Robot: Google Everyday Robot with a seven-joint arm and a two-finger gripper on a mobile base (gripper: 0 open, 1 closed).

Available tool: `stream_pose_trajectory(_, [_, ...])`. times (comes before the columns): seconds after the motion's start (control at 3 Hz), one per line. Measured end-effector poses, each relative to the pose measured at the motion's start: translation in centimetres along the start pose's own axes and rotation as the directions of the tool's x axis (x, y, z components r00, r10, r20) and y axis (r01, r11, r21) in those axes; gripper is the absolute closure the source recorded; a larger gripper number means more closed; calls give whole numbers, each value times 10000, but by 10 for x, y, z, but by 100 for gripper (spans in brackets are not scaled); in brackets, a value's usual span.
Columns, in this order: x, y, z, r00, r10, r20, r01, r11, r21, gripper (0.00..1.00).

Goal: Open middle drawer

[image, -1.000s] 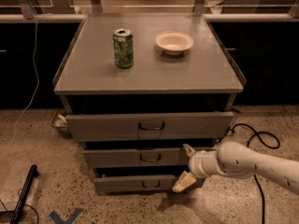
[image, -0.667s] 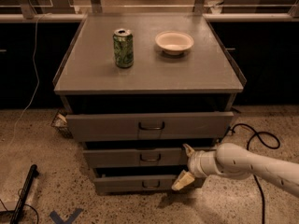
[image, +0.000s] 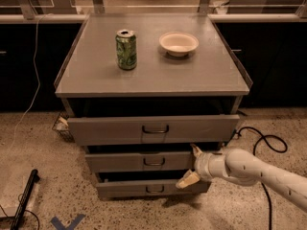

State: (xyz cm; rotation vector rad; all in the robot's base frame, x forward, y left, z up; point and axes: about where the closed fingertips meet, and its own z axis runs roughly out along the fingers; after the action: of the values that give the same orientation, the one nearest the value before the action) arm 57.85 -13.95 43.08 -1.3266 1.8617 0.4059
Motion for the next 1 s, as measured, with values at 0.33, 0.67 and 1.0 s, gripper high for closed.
stream_pose_trajectory(0.33, [-1,-14,2,9988,84,474,-103,9991,408,0])
stream_pose_trajectory(0.67, [-2,-13,9,9992,-21,397,5,9992,400,0])
stream_pose_trajectory(1.0, [-13,-22,21,9993,-333,188,326,9989,351,0])
